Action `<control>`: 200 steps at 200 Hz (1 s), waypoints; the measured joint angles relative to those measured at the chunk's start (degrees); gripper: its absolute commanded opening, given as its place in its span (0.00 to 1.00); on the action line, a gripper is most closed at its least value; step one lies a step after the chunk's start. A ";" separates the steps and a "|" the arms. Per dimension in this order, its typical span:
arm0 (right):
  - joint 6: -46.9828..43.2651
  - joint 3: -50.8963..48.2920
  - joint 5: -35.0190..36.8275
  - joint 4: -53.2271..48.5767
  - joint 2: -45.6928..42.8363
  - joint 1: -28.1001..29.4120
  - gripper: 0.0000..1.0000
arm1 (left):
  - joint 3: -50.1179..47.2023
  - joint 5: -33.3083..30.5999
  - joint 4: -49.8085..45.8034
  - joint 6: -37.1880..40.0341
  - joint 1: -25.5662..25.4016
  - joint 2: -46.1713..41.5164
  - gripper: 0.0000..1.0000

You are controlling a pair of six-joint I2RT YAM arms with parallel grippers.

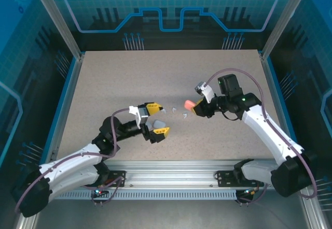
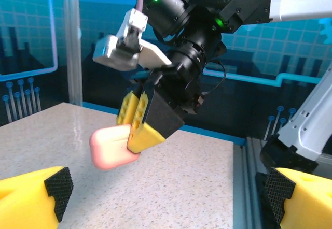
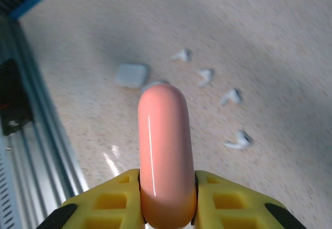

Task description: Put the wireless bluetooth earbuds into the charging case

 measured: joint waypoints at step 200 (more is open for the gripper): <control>0.09 12.79 4.07 -7.76 37.88 -8.57 0.37 | -0.37 -12.17 -17.18 1.49 0.00 -11.45 0.99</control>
